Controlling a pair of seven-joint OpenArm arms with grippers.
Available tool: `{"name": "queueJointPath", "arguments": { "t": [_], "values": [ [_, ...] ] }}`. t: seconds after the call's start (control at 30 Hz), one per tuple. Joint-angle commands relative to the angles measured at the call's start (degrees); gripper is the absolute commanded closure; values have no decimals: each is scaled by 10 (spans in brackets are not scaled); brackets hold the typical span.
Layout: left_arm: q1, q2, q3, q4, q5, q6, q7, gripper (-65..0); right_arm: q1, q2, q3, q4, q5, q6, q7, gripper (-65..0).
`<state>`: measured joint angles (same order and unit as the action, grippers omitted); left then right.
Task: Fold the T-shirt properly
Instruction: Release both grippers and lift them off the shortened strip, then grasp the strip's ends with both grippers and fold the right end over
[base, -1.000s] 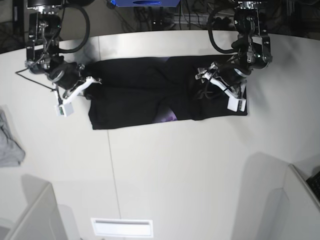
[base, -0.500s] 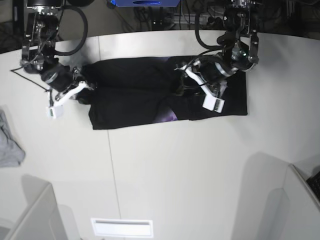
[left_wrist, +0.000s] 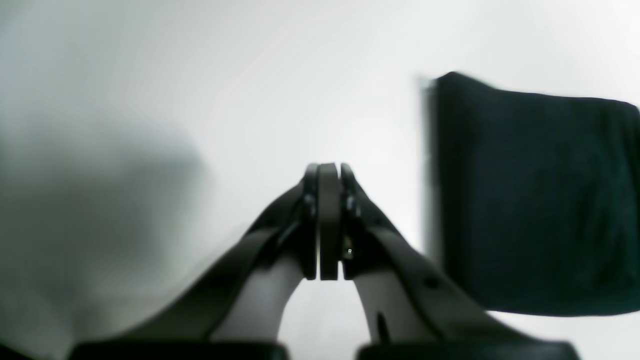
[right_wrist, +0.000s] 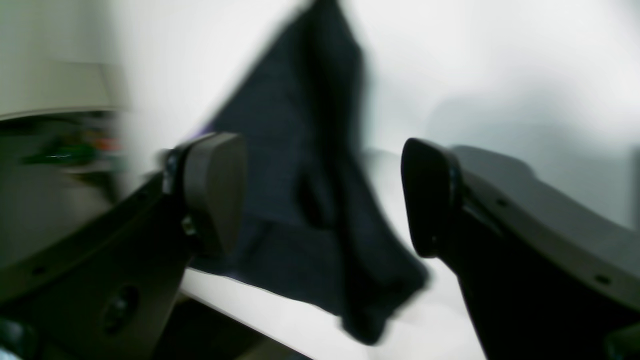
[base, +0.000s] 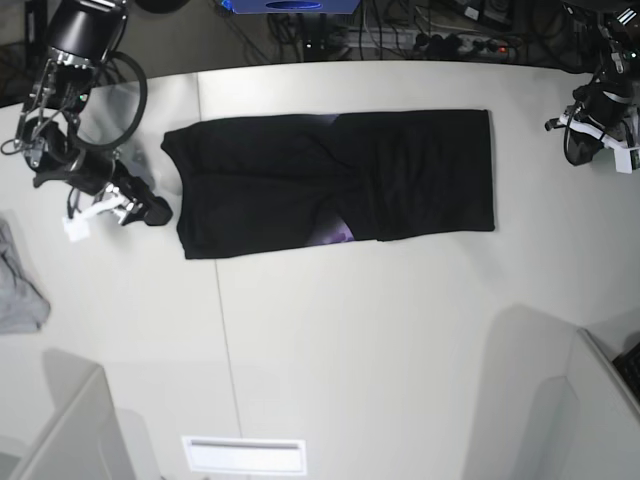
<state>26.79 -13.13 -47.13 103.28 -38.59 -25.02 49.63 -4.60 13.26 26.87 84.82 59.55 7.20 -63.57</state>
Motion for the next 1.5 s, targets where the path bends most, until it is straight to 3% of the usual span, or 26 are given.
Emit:
{"name": "queueJointPath", "arguments": {
  "t": [0.0, 0.1, 0.2, 0.27, 0.43, 0.67, 0.87, 1.03, 1.2, 1.37, 1.47],
  "values": [
    [-1, -14, -6, -6, 11, -9, -9, 0, 10, 8, 2, 11, -2, 5, 6, -440],
    [-20, -13, -4, -41, 75, -35, -10, 0, 10, 8, -21, 7, -46, 6, 10, -444],
    [-45, -11, -4, -75, 126, -82, -10, 0, 6, 8, -52, 6, -49, 7, 10, -446],
    [-58, -5, -3, -91, 145, -94, -10, 0, 6, 7, -64, 5, -49, 7, 10, -446],
    [-91, 7, 3, -101, 180, -98, -10, 0, 1, 7, -107, 2, -49, 7, 13, -441],
    [-107, 13, 68, -104, 185, -96, -10, 0, -22, 7, -166, 2, -49, 7, 50, -440],
    [-112, 14, 117, -107, 185, -95, -11, 0, -22, 7, -177, -12, -49, 7, 59, -438],
    [-130, 17, 119, -132, 185, -95, -11, 0, -19, -6, -194, -27, -51, 7, 63, -429],
    [-135, 17, 119, -146, 185, -95, -11, 0, -12, -6, -196, -45, -51, 7, 91, -267],
    [-134, 17, 126, -147, 186, -95, -11, 0, -11, -1, -194, -50, -51, 7, 130, -11],
    [-135, 16, 161, -147, 186, -94, -11, 0, -10, 10, -195, -50, -51, 6, 146, 0]
  ]
}}
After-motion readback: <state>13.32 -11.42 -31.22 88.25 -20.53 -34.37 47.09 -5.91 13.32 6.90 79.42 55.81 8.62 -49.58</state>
